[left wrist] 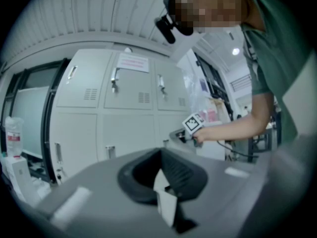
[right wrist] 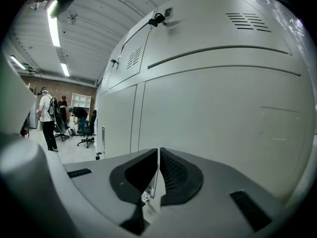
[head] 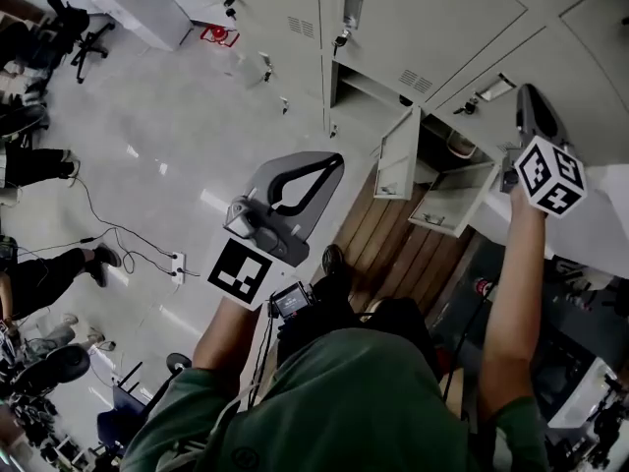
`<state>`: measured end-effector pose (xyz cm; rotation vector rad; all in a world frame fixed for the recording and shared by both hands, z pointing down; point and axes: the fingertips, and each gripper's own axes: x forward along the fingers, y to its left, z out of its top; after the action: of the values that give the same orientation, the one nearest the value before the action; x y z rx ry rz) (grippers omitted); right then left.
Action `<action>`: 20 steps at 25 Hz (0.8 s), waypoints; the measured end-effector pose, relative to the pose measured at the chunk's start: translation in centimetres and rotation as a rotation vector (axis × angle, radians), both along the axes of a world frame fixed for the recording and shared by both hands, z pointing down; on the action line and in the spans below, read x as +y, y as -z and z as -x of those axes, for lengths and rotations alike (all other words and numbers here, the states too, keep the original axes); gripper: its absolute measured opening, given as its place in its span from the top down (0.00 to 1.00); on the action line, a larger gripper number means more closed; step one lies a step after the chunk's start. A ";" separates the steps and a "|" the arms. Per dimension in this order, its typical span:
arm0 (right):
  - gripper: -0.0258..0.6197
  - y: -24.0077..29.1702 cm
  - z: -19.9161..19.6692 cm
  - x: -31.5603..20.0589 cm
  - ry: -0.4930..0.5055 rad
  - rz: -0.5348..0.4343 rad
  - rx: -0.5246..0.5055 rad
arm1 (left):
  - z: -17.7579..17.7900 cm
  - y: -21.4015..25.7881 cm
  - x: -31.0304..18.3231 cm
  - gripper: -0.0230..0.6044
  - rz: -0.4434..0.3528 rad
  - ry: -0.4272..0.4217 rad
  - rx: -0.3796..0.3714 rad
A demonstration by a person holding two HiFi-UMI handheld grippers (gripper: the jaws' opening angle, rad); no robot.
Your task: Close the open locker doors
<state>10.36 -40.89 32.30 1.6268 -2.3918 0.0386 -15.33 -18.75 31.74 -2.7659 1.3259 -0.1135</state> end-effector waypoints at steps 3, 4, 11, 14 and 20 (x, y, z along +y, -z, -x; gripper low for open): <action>0.94 -0.4 -0.1 1.1 0.014 0.004 -0.001 | -0.4 -0.2 0.3 0.96 0.005 -0.011 0.007; 0.94 -0.5 -0.2 1.6 0.017 0.003 -0.005 | -0.5 -0.3 0.5 0.96 0.007 -0.016 0.006; 0.94 -1.5 -1.3 7.5 0.055 -0.007 -0.030 | -1.7 0.4 1.5 0.96 0.004 -0.040 0.047; 0.94 -2.1 -2.2 10.3 0.072 -0.016 -0.040 | -2.7 0.4 1.9 0.96 0.006 -0.061 0.044; 0.94 -4.7 -5.9 15.2 0.079 -0.022 -0.090 | -6.5 -0.7 2.4 0.96 0.018 -0.114 0.026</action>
<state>16.22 -25.69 37.00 1.5702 -2.5300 0.0725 -8.80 -16.38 32.43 -2.8595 1.1751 -0.0831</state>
